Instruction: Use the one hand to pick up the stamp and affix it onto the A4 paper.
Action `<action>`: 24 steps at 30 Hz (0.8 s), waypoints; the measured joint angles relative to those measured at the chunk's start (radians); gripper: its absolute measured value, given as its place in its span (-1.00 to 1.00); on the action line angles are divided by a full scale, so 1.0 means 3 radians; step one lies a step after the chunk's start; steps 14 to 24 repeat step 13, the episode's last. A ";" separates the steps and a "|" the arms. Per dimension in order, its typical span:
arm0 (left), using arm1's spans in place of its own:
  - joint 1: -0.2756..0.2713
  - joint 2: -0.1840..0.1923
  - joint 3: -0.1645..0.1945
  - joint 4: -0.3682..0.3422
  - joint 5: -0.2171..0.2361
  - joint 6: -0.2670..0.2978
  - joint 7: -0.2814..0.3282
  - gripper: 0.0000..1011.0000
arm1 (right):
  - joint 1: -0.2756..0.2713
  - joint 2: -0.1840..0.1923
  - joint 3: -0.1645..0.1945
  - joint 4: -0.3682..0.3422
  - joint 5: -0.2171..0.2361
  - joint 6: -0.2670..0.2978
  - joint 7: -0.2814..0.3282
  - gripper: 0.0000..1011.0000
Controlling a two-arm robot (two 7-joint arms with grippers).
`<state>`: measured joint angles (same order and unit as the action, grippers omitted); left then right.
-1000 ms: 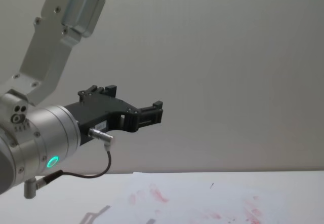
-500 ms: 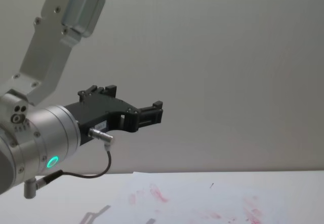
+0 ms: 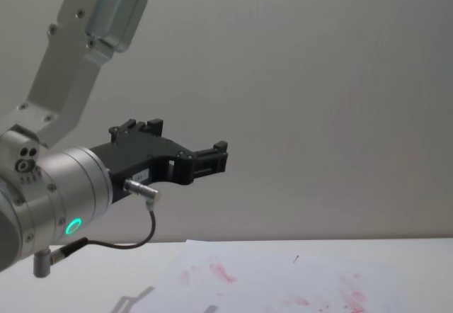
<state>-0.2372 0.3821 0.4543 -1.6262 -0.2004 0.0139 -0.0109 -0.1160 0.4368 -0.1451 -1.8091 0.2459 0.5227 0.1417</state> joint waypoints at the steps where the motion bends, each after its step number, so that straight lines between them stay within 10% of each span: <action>1: 0.0000 0.0000 0.0000 0.0000 0.0000 0.0000 0.0000 0.98 | 0.0000 0.0000 -0.0001 0.0002 -0.0003 0.0002 0.0002 0.29; 13: 0.0000 0.0000 0.0000 0.0000 0.0000 0.0000 0.0000 0.98 | 0.0004 0.0000 -0.0004 0.0009 -0.0013 0.0011 0.0010 0.92; 24: 0.0000 0.0000 0.0000 0.0000 0.0000 0.0000 0.0000 0.98 | 0.0004 0.0000 -0.0004 0.0009 -0.0013 0.0011 0.0010 0.92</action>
